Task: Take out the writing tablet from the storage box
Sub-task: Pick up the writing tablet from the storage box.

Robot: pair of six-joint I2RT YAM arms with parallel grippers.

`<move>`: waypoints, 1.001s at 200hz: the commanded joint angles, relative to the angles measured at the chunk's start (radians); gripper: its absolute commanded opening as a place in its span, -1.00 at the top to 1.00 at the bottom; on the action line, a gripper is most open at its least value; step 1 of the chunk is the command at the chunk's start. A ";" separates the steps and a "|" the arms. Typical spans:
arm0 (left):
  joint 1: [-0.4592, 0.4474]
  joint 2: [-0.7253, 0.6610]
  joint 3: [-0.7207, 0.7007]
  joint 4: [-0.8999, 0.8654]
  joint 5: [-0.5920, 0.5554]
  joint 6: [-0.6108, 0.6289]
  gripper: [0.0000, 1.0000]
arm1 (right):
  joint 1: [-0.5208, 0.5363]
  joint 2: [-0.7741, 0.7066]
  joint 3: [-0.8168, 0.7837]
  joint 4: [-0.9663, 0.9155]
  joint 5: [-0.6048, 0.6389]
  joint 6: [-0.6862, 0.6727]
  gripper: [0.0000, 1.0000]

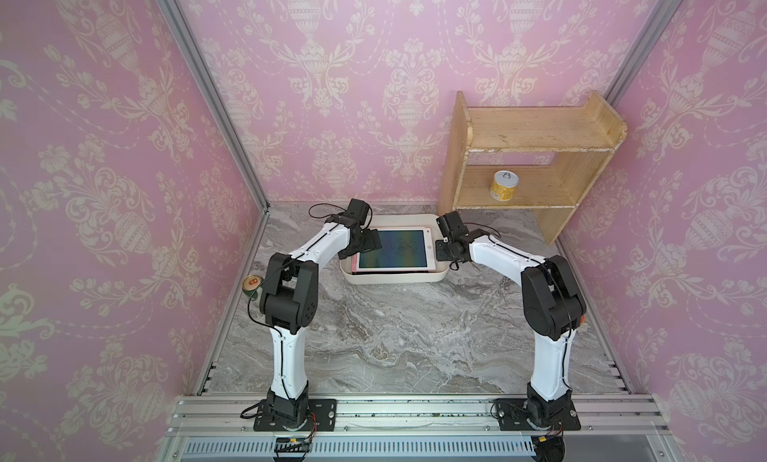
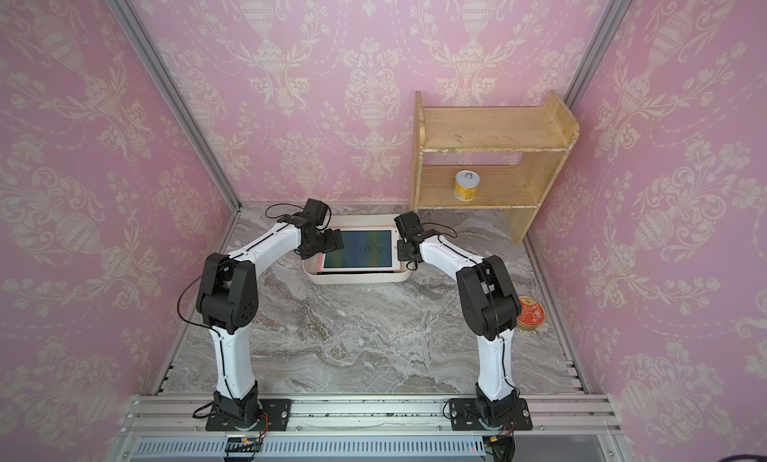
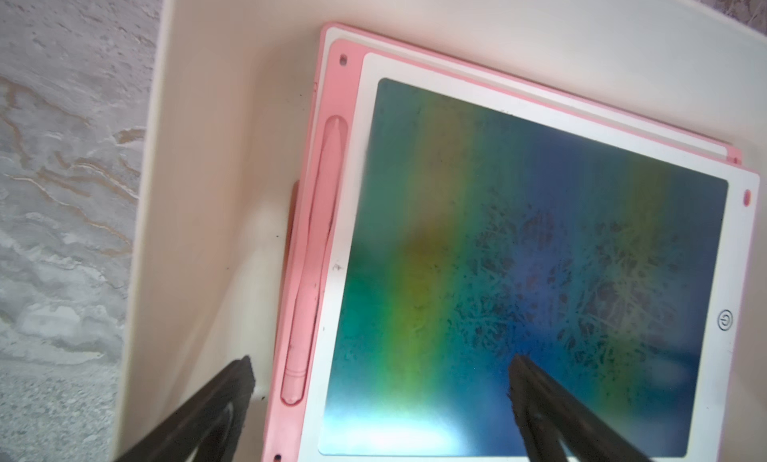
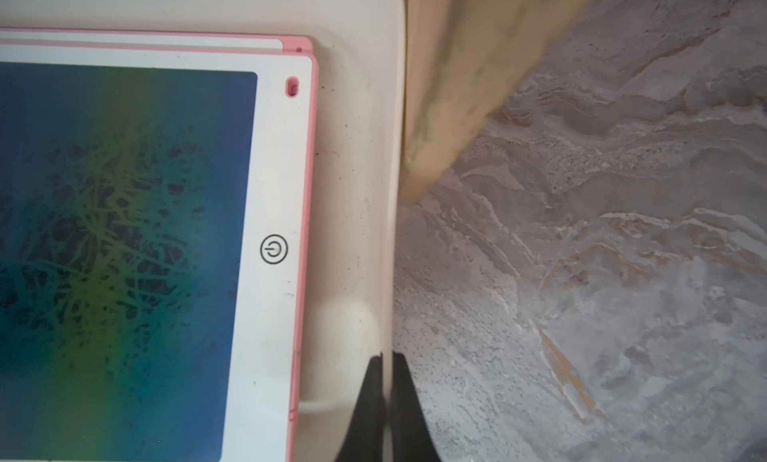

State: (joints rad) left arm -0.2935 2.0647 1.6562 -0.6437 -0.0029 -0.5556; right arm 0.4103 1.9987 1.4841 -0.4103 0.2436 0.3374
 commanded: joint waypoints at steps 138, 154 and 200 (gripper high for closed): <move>-0.024 0.106 0.073 -0.016 0.076 0.049 -0.92 | 0.000 -0.002 0.008 -0.013 0.009 0.005 1.00; -0.026 0.095 0.065 0.004 0.118 0.033 -0.91 | 0.000 -0.004 0.005 -0.013 0.009 0.005 1.00; -0.045 0.066 0.053 0.056 0.201 -0.024 -0.91 | 0.000 -0.004 0.002 -0.009 0.004 0.009 1.00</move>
State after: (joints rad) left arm -0.3099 2.1616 1.7195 -0.6334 0.1028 -0.5358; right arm 0.4103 1.9987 1.4841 -0.4103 0.2424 0.3374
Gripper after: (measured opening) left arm 0.955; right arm 0.048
